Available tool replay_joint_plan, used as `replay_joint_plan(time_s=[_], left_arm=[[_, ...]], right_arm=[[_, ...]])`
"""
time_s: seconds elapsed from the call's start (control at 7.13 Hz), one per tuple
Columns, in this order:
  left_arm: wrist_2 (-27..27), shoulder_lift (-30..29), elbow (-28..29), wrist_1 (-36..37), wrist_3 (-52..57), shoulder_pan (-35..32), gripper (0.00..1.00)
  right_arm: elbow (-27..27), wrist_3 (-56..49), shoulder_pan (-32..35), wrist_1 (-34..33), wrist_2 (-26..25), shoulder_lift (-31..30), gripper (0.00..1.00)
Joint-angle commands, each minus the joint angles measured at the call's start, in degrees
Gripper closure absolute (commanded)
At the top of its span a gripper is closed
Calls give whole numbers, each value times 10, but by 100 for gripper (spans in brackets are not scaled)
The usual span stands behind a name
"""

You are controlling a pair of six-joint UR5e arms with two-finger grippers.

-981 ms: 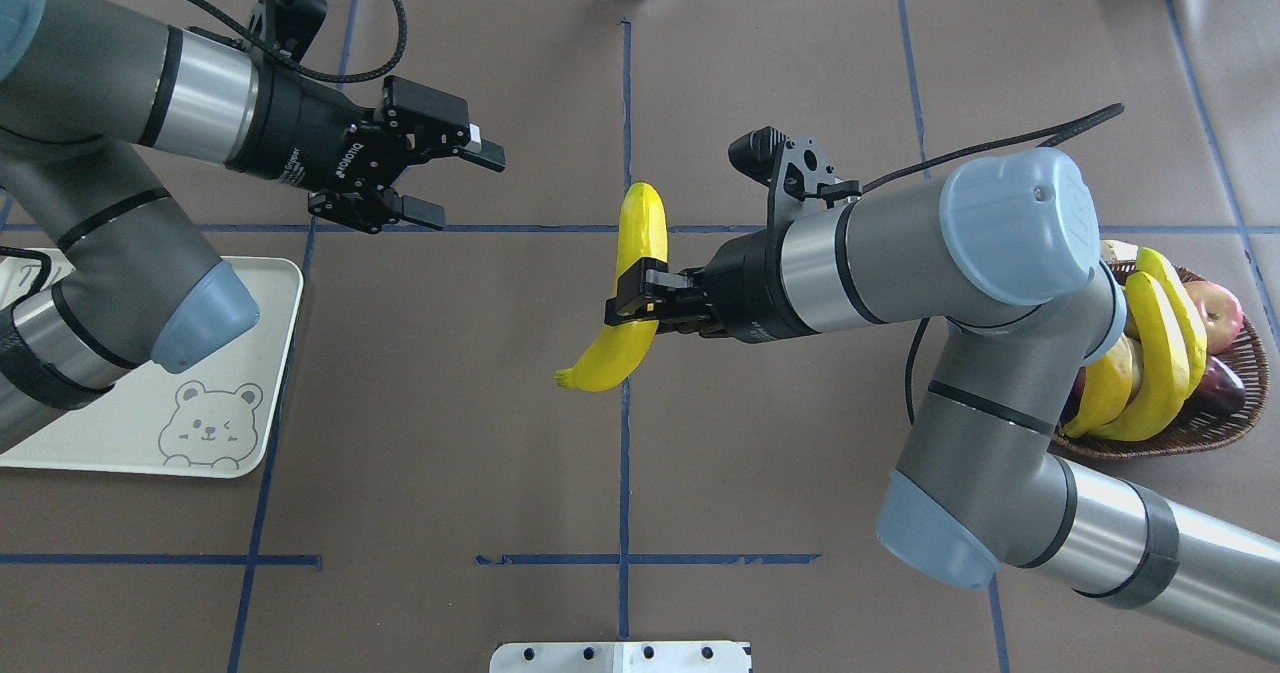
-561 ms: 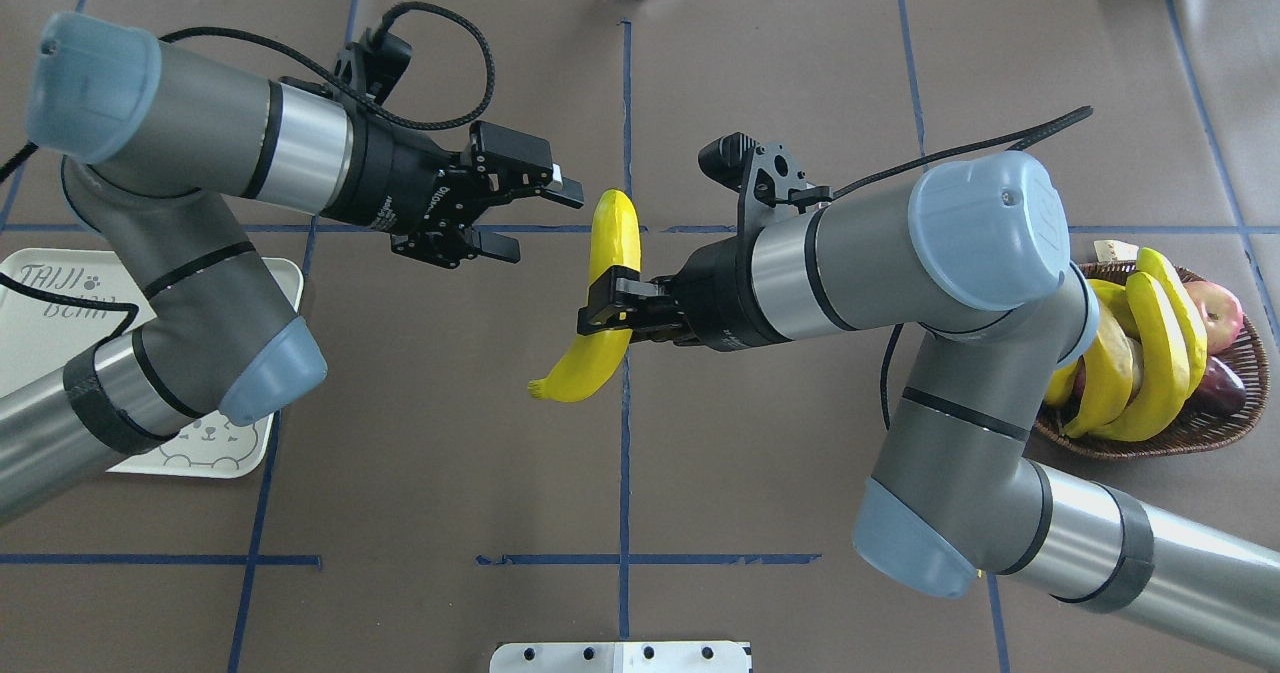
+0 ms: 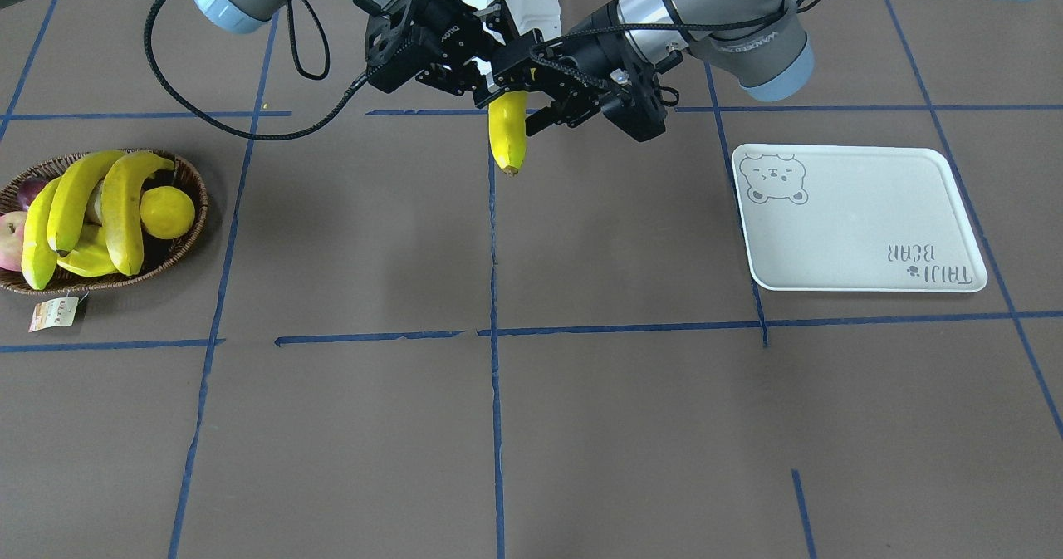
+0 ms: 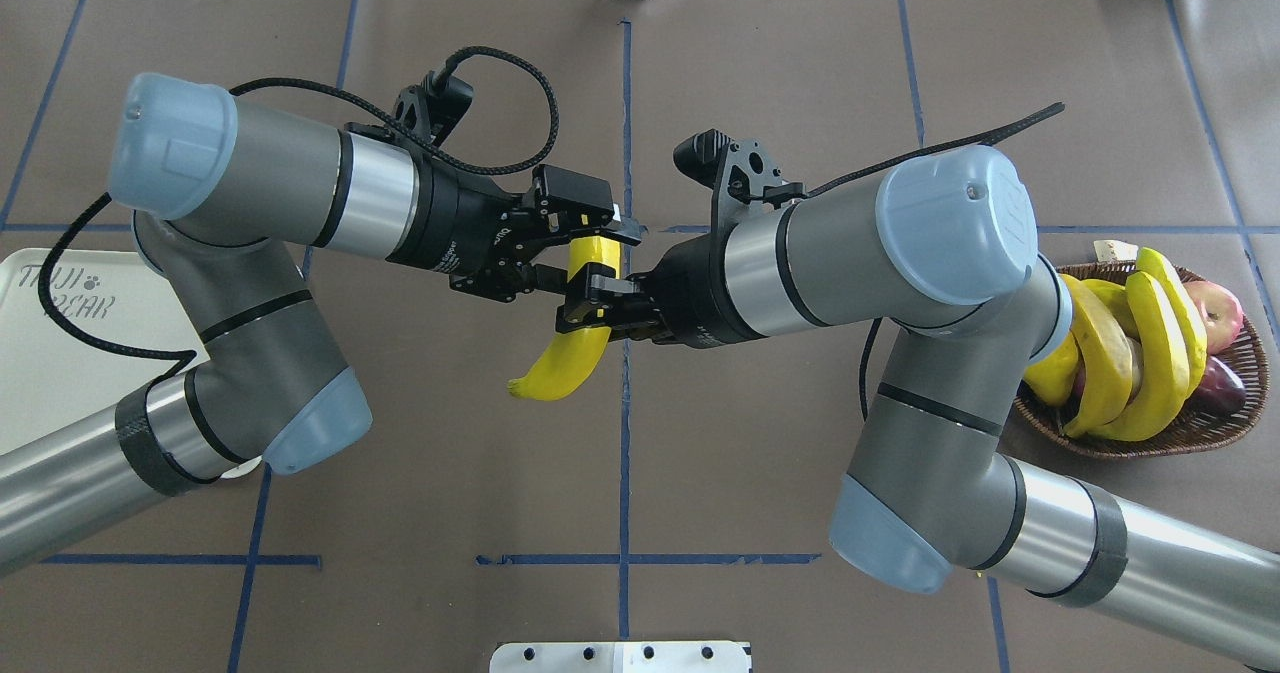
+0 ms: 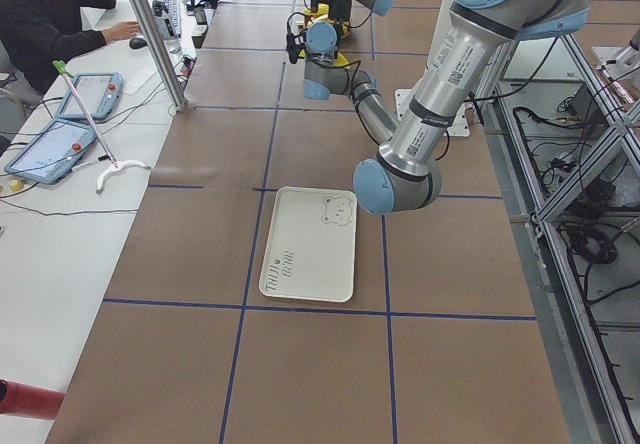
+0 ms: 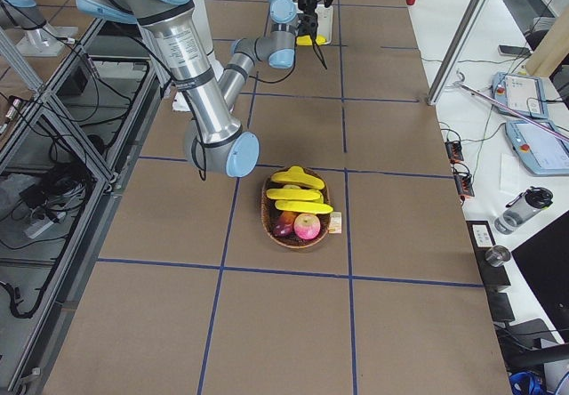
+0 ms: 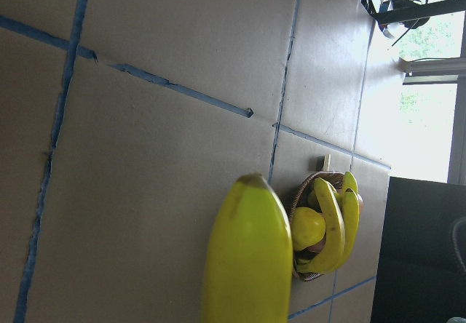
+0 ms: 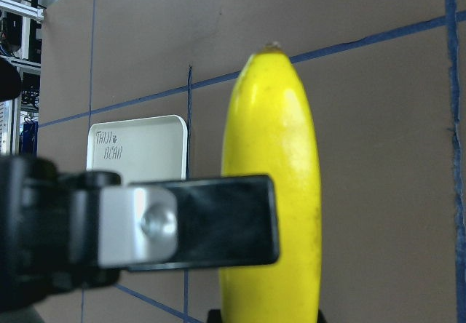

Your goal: Transfer all bananas from basket to plate

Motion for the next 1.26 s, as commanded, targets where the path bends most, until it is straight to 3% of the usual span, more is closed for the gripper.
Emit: replay_joint_plan(time_s=[0.0, 0.14, 0.28, 0.42, 0.56, 0.7, 0.84, 1.12], left_arm=[[19, 0, 1, -1, 0, 12, 7], [19, 0, 1, -1, 0, 11, 21], [19, 1, 1, 0, 1, 11, 69], [18, 6, 2, -1, 2, 10, 99], [18, 6, 2, 0, 5, 3, 100], [18, 7, 5, -1, 5, 1, 100], [17, 7, 5, -1, 4, 1, 100], [18, 7, 5, -1, 6, 0, 100]], right_arm=[[2, 0, 0, 4, 2, 0, 99], [2, 0, 0, 3, 2, -1, 99], [2, -1, 0, 2, 2, -2, 99], [3, -2, -2, 2, 3, -6, 99], [3, -4, -2, 3, 5, -7, 91], [3, -2, -4, 4, 5, -7, 30], [5, 1, -4, 3, 4, -7, 1], [10, 1, -3, 6, 4, -7, 0]])
